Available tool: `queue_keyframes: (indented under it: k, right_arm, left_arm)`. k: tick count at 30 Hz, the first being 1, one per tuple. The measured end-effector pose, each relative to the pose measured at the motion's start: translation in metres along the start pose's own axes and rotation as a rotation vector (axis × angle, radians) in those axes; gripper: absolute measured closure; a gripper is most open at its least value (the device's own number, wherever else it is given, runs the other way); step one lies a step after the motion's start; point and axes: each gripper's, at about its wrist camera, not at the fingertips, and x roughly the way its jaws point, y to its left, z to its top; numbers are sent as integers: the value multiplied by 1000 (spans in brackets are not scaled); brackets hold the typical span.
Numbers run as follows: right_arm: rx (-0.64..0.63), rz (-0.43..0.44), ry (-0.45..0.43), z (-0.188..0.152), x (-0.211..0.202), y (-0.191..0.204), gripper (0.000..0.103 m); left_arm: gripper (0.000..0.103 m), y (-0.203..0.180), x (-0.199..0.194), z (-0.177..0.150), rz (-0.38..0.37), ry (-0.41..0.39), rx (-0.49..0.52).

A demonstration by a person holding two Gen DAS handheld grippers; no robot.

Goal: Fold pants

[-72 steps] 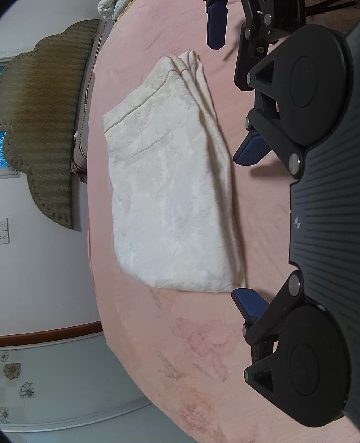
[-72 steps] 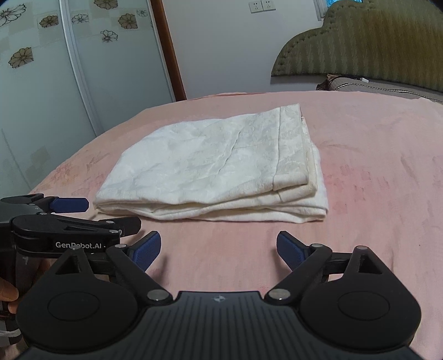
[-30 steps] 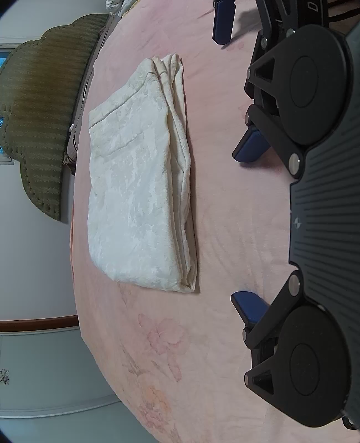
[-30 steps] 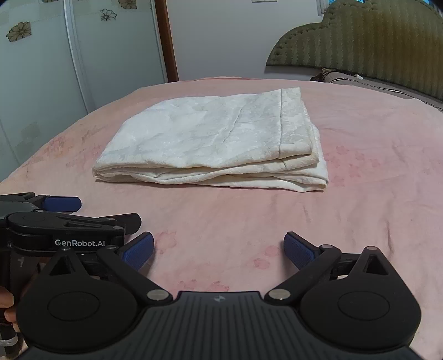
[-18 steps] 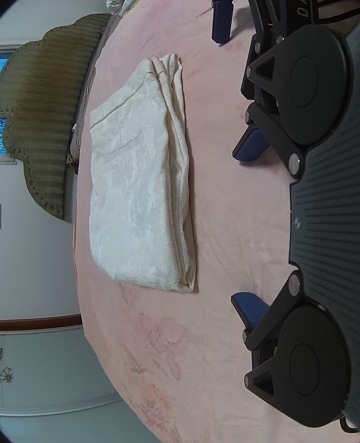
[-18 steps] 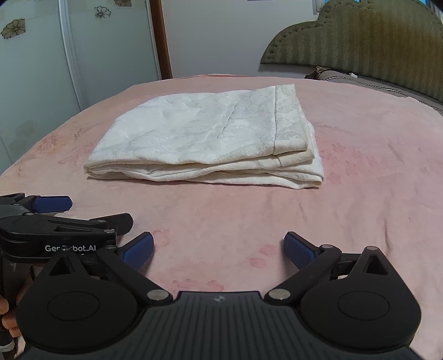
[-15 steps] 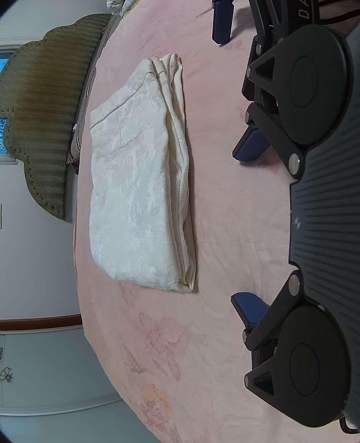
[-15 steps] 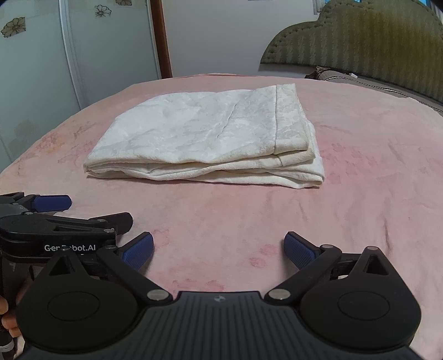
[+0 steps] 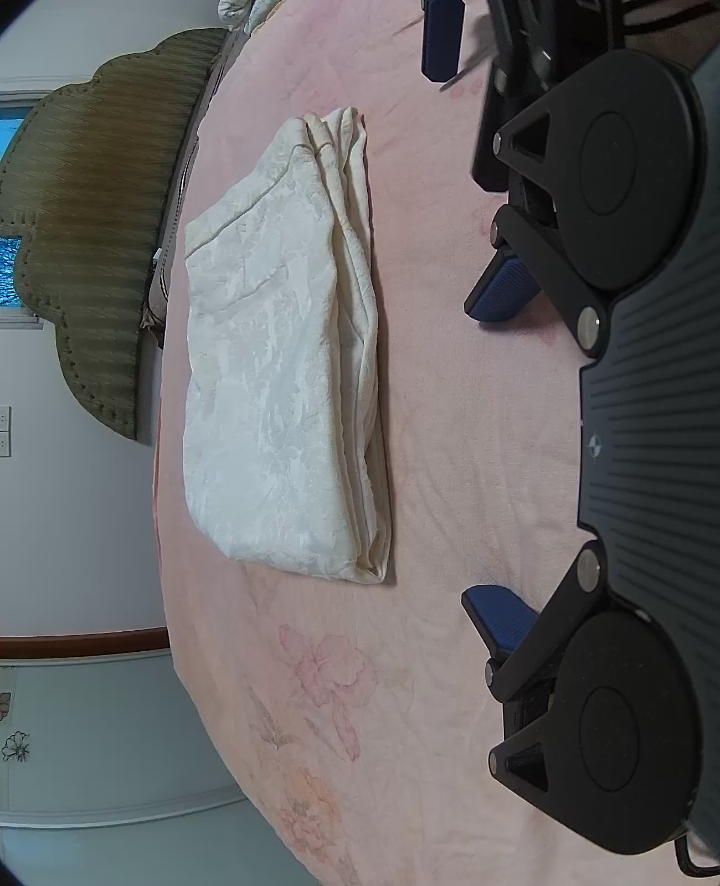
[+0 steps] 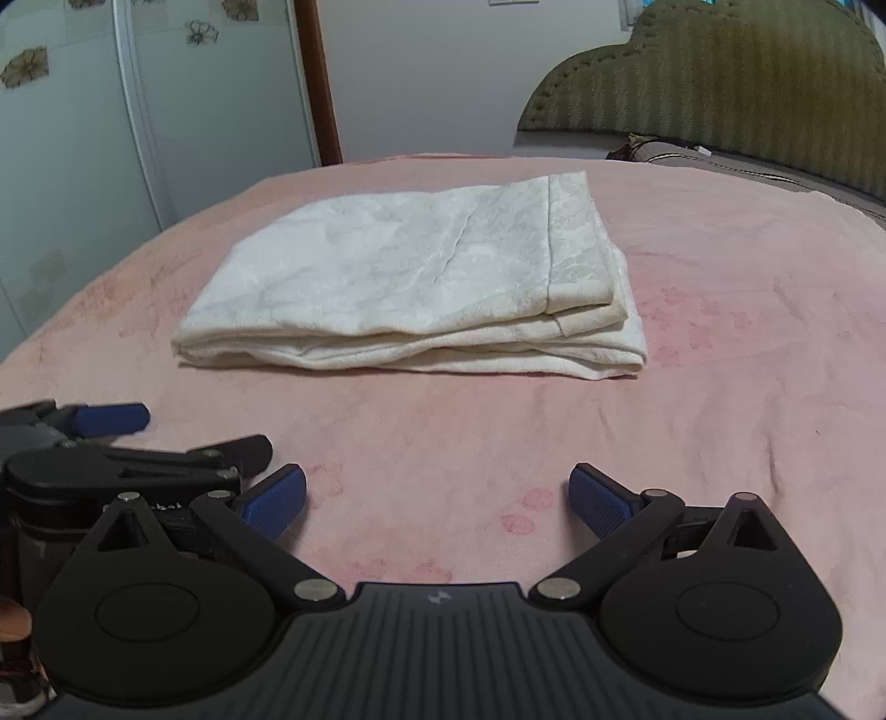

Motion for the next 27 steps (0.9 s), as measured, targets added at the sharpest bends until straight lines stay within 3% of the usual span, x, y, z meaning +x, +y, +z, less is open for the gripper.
queue_keyframes:
  k: [5, 8, 11, 19, 25, 27]
  right_arm:
    - [139, 55, -56, 8, -20, -13, 1]
    - [262, 139, -134, 14, -45, -27, 1]
    - [379, 263, -175, 23, -69, -41, 1]
    - [586, 667, -166, 40, -109, -52, 0]
    - [735, 1015, -71, 43, -97, -36, 0]
    - [755, 1032, -67, 45, -90, -34, 0]
  left_arm:
    - [0, 0, 0, 0, -1, 1, -2]
    - [0, 0, 0, -1, -4, 1, -7]
    - [0, 0, 0, -1, -2, 1, -4]
    - [0, -1, 0, -1, -1, 0, -3]
    - [0, -1, 0, -1, -1, 0, -3]
    - [0, -1, 0, -1, -1, 0, -3]
